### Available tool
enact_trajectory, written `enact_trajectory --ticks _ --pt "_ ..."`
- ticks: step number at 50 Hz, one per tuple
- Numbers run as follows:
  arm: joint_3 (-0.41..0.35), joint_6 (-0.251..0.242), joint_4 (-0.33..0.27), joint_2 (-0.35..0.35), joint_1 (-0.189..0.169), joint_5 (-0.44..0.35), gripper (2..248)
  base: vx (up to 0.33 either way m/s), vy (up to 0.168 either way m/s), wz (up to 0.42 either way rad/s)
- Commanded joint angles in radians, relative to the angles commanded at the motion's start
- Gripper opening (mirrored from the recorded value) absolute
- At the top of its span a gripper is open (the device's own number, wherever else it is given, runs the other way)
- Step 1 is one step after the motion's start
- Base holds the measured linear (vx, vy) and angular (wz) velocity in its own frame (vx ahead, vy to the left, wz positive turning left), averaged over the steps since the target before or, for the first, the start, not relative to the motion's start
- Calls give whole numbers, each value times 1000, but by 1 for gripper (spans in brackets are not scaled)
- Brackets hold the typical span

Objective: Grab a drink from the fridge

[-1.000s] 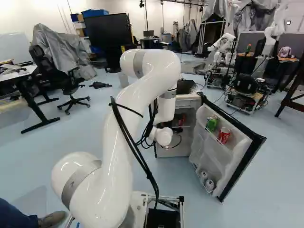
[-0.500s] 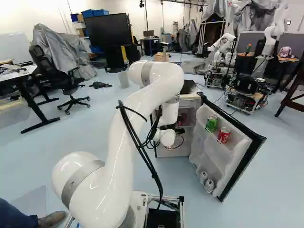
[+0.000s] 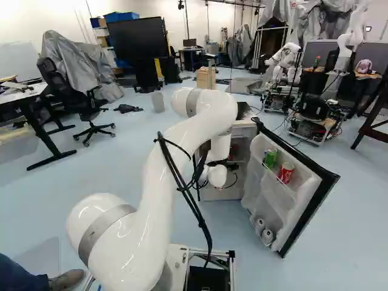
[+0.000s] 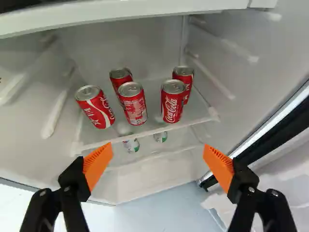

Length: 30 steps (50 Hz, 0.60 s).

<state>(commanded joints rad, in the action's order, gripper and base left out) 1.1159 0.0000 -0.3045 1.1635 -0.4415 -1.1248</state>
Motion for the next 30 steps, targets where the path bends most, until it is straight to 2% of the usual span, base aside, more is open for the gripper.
enact_trajectory --ticks 30 --pt "126 0 0 66 0 0 247 0 0 0"
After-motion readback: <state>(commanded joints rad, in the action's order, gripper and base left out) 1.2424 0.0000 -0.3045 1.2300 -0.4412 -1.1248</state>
